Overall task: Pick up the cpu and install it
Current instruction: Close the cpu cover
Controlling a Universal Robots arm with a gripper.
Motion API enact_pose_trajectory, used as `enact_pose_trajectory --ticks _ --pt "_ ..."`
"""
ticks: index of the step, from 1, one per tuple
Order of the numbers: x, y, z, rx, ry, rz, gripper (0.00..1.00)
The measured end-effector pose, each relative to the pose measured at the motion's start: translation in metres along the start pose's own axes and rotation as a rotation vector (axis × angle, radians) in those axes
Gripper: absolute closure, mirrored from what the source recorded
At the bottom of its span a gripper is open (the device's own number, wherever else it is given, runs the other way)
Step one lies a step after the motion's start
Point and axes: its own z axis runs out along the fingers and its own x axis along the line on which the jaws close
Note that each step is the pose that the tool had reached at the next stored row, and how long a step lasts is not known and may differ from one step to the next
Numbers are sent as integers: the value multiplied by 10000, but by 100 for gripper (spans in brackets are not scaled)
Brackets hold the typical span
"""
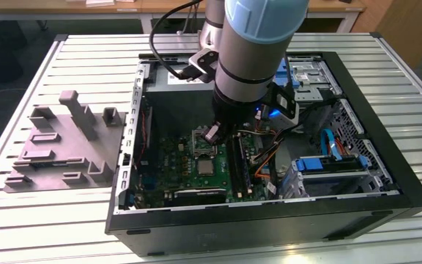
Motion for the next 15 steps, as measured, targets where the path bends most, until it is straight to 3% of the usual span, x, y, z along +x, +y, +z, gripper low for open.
enact_pose_trajectory --ticks 12,15 --pt "0 0 0 -5 10 -69 89" --pt "-1 -1 2 -67 -13 -215 89"
